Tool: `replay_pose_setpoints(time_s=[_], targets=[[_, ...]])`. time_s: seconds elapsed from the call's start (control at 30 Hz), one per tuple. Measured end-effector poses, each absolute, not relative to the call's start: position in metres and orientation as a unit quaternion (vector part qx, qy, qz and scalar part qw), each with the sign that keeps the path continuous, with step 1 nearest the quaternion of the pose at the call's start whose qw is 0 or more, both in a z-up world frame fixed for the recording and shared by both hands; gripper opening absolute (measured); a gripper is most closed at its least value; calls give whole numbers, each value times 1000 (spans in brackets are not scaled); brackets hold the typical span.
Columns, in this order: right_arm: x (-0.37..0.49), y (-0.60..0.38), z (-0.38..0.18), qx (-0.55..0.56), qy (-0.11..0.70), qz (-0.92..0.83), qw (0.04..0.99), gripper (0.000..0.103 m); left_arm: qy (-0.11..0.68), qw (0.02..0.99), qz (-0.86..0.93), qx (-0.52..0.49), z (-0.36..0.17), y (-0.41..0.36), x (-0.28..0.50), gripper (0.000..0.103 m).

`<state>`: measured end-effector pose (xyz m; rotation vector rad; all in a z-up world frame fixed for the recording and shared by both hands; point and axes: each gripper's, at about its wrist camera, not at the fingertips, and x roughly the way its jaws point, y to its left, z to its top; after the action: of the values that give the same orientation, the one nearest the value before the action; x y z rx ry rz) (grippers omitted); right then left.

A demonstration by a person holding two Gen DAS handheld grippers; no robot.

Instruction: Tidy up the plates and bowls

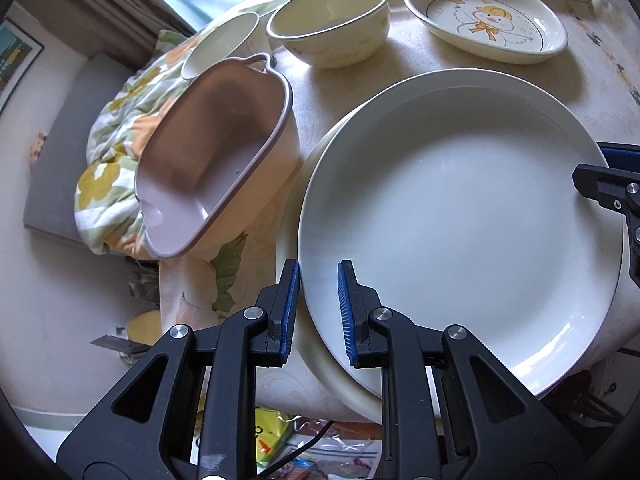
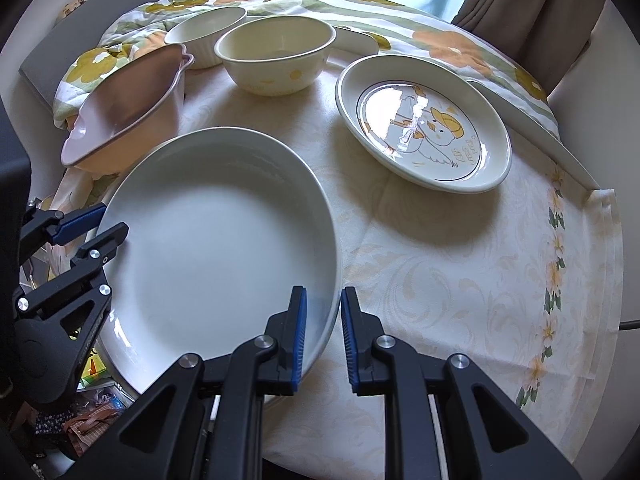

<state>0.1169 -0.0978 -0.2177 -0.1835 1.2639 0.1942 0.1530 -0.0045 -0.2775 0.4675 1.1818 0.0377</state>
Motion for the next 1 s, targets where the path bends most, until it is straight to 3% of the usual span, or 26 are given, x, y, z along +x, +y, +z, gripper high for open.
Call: replay_pose_setpoints(time_s=[0.63,0.93,0.97,1.0], targets=[[117,-100,-216,-67,593,74,799,16,554,801,9,225,-274,-2,153,16],[122,-143,-158,19,545,78,835,17,499,853,-33,148,-201,6,169,18],[124,-150,-151,29,537,78,839,28,487,861,-38,140,-190,3,177,23],[127,-158,-144,40,529,79,844,60,477,868,-46,133,-181,0,184,28]])
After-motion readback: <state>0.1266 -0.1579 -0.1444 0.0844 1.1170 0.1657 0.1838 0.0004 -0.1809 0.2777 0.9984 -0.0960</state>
